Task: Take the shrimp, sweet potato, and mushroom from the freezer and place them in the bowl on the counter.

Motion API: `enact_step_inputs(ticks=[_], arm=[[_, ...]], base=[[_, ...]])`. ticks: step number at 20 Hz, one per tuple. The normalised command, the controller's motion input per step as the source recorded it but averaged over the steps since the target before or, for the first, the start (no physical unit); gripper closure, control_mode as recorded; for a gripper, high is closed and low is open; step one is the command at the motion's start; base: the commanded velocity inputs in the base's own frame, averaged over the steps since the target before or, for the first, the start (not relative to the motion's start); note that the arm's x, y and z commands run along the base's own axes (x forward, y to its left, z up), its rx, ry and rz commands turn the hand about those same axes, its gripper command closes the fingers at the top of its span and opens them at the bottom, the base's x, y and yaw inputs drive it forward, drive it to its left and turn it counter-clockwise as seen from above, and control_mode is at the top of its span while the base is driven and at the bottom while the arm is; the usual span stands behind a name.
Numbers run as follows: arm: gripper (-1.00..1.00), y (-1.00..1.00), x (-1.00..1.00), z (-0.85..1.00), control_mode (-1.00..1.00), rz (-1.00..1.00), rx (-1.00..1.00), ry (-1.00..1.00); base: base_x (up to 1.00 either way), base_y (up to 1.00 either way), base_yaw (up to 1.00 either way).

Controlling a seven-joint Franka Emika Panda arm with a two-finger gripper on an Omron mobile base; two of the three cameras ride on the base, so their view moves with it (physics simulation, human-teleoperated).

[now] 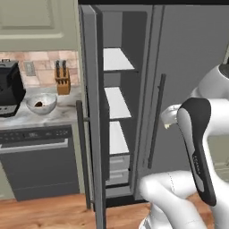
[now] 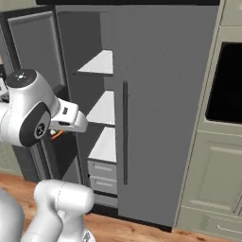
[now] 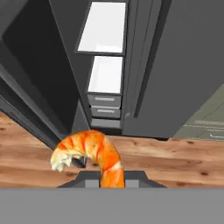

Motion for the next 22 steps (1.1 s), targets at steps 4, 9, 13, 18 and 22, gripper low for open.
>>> enact_step_inputs(ticks=[4, 9, 13, 18, 22], arm=[[1.0, 0.0, 0.0, 0.0, 1.0, 0.0, 0.0, 0.0], [1.0, 0.0, 0.0, 0.0, 1.0, 0.0, 0.0, 0.0], [1.0, 0.0, 0.0, 0.0, 1.0, 0.0, 0.0, 0.0], [1.0, 0.0, 0.0, 0.0, 1.0, 0.0, 0.0, 0.0], [1.0, 0.0, 0.0, 0.0, 1.0, 0.0, 0.0, 0.0]], base=[[-0.74, 0.22, 0.0], [-0.51, 0.68, 0.0], [-0.22, 0.99, 0.0], [-0.08, 1.0, 0.0], [0.0, 0.96, 0.0]])
